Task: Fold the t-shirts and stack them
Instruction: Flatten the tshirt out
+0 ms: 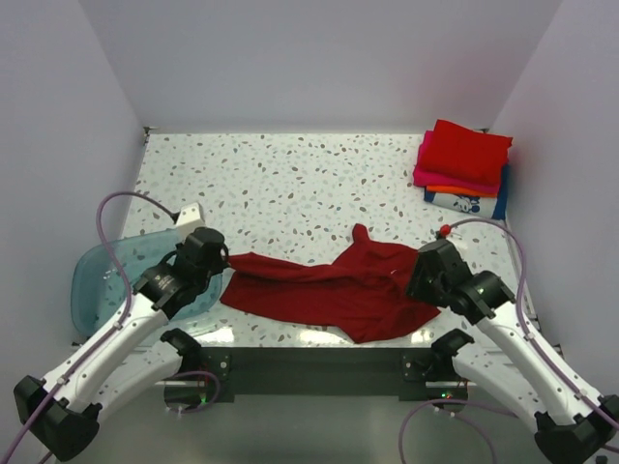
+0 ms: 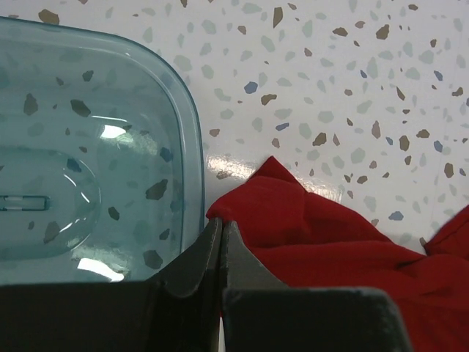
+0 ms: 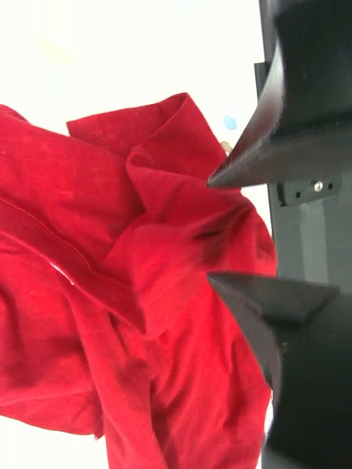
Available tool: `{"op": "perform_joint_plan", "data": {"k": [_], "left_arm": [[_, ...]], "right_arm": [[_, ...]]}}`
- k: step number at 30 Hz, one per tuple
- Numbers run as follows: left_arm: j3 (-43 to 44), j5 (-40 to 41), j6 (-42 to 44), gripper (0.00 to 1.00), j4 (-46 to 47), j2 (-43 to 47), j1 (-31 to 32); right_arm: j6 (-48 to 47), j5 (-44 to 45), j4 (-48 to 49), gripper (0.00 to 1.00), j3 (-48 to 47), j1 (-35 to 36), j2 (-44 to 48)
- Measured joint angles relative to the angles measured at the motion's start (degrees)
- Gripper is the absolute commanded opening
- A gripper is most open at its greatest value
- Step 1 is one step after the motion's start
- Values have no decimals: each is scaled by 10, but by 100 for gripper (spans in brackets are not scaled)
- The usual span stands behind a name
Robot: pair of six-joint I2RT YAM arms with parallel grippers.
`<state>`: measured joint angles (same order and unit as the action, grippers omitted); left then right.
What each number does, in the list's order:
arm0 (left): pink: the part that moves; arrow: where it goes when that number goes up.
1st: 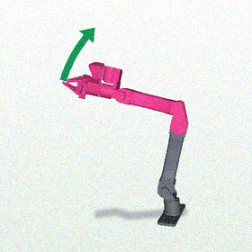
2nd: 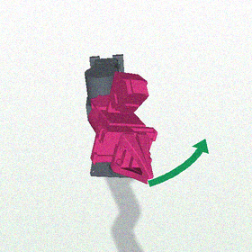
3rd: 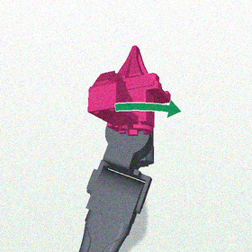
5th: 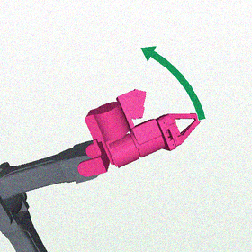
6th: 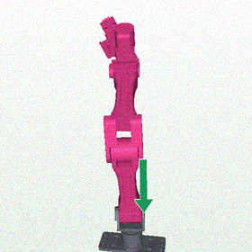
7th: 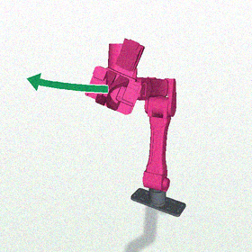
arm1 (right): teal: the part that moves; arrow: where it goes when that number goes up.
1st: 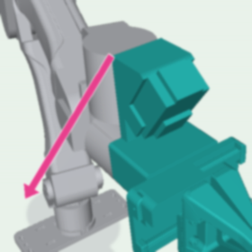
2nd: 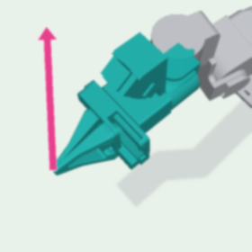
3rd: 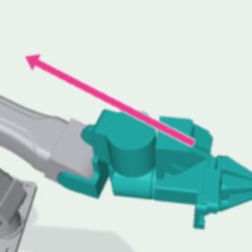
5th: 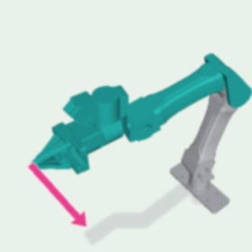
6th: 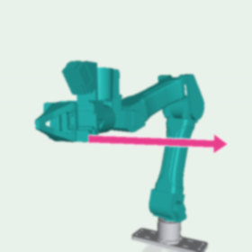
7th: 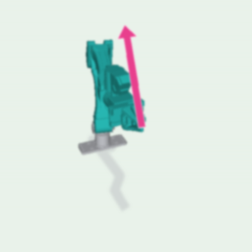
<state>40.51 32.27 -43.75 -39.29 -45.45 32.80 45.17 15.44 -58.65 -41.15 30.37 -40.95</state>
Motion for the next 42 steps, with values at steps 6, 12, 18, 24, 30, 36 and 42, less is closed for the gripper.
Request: {"op": "perform_joint_plan", "data": {"k": [6,12,18,24,30,36,42], "left_arm": [[-5,-16,12,0,-11,22,3],[-5,-23,20,0,-12,-5,3],[-5,-27,26,0,-11,-10,4],[-5,-27,26,0,-14,-28,7],[-5,-27,26,0,-16,-33,7],[-5,-27,26,0,-16,-43,7],[-5,-27,27,0,-16,-44,7]], "right_arm": [[-43,2,47,58,-80,0,-152],[-115,6,133,64,-270,1,-402],[-159,-1,194,65,-357,-7,-593],[-177,-30,226,65,-362,-47,-682],[-183,-61,254,51,-372,-63,-711],[-189,-82,266,4,-375,-61,-718],[-196,-91,250,0,-367,-77,-697]]}}
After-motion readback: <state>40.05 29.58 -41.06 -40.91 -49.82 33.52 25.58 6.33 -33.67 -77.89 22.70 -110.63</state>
